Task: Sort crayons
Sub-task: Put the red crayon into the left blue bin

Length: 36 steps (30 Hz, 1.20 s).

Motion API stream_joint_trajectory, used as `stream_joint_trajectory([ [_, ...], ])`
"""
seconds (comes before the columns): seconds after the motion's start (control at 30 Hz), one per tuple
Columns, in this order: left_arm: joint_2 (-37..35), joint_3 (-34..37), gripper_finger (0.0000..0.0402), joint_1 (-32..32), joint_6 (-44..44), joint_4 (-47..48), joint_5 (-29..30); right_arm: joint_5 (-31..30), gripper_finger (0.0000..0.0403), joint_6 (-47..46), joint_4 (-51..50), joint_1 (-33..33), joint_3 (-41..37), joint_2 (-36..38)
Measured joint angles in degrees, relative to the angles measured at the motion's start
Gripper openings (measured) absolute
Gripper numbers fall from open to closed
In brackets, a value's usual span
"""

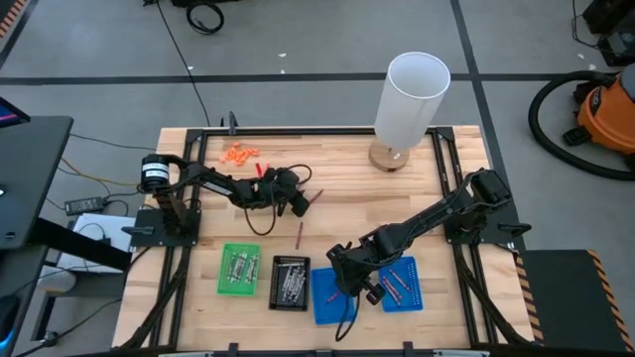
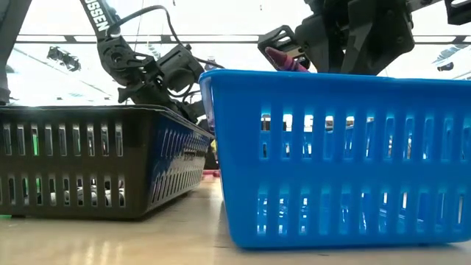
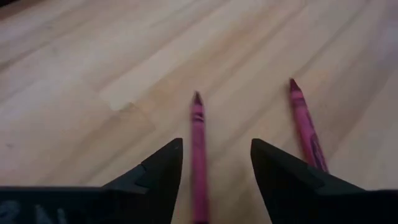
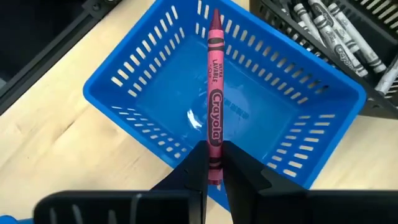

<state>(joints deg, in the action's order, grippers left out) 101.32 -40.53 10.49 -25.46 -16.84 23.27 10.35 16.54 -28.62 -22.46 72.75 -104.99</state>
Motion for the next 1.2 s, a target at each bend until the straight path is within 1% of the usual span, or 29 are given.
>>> stream_joint_trajectory([
  [0.23,0.00,0.00,0.0203,-0.60,0.72,0.00,0.59,-0.15,0.0048,0.11,-0.15,0.04,-0.02,0.02],
  [0.37,0.00,0.00,0.0203,0.25,0.50,3.07,1.10,-0.18,0.0048,0.08,-0.04,0.04,-0.02,0.03],
  [0.47,0.23,0.00,0.0203,0.99,0.03,4.86,-0.32,-0.24,0.0048,0.02,-0.02,0.05,-0.02,0.04],
  [0.57,1.05,-0.10,0.0196,1.08,0.39,4.31,-1.39,-0.24,0.0048,0.00,-0.03,0.04,-0.02,0.04],
  [0.63,2.09,-0.21,0.0179,0.95,0.44,3.92,-1.54,-0.31,0.0048,-0.01,-0.02,0.04,-0.02,0.07],
  [0.7,2.53,-0.31,0.0153,0.93,0.53,4.17,-1.96,-0.50,0.0048,-0.05,-0.02,0.04,-0.02,0.07],
  [0.93,2.50,-0.17,0.0031,0.95,0.96,3.65,-3.00,-1.89,0.0048,-0.07,-0.77,0.31,-0.02,0.09],
  [0.97,2.49,-0.15,0.0020,0.95,1.42,3.56,-3.00,-1.88,0.0048,-0.28,-0.82,0.42,-0.02,0.09],
  [1.03,2.11,-0.13,0.0014,0.94,2.39,3.59,-3.11,-1.92,0.0048,-1.35,-1.03,0.69,-0.02,0.09],
  [1.2,-0.16,0.07,0.0018,0.96,4.12,4.54,-4.00,-3.30,0.0054,-2.45,-1.11,1.30,-0.02,0.09],
])
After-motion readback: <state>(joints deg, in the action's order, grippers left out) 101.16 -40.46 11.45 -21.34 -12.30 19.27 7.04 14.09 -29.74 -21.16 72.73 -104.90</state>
